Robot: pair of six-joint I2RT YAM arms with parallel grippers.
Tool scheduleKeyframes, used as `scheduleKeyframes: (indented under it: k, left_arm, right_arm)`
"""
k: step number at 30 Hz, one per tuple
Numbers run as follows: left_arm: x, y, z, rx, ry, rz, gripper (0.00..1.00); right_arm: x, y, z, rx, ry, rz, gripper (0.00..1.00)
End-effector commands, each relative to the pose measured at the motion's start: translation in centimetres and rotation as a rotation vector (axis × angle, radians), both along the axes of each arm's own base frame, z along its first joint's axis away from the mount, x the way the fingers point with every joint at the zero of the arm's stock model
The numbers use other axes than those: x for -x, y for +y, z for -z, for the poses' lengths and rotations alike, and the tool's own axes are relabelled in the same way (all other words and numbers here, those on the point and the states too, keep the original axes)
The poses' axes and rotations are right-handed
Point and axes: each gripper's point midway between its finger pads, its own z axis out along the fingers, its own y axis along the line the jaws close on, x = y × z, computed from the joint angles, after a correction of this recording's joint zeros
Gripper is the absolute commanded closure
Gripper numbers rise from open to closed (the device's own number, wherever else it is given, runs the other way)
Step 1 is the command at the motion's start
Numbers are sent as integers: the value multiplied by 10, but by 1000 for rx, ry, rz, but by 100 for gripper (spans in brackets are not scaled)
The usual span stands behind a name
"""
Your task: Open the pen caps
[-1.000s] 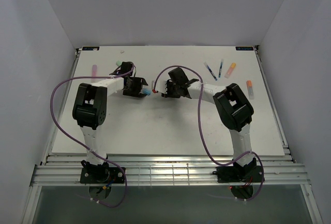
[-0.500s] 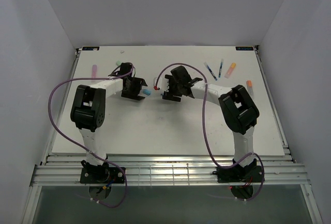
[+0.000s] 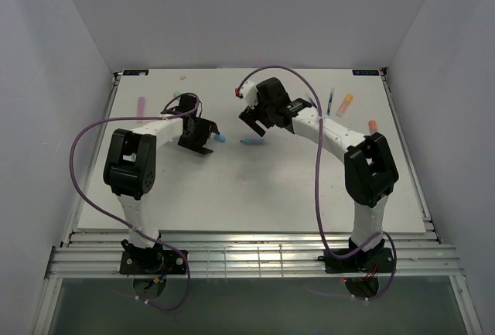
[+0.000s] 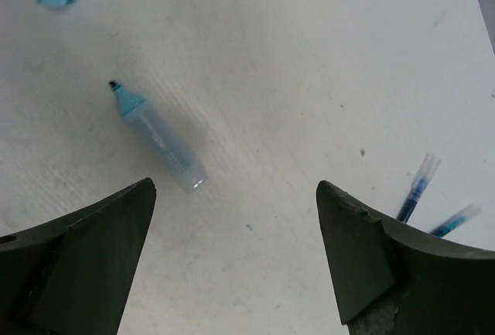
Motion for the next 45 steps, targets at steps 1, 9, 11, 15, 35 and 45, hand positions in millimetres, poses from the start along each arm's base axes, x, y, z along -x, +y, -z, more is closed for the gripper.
scheduleKeyframes:
  k: [1,9,11,15,35,45]
  left_arm:
    - [5,1,-32,-26,-67,66,25]
    - [2,2,-47,-65,-131,135,25]
    - [-1,4,-51,-83,-153,160,25]
    - [-7,6,-57,-110,-185,183,26]
    - [-54,-2,-77,-147,-291,257,30]
    - [-53,-4,-74,-143,-295,273,31]
  right_arm:
    - [-24,-32,-19,-60,65,378,10]
    - [-54,-166,-13,-331,179,921,10]
    - [-52,-201,-11,-277,136,993,10]
    - [-46,-261,-7,-127,66,1090,8]
    - [-127,-220,4,-258,150,714,28]
    - [-163,-184,19,-343,156,609,48]
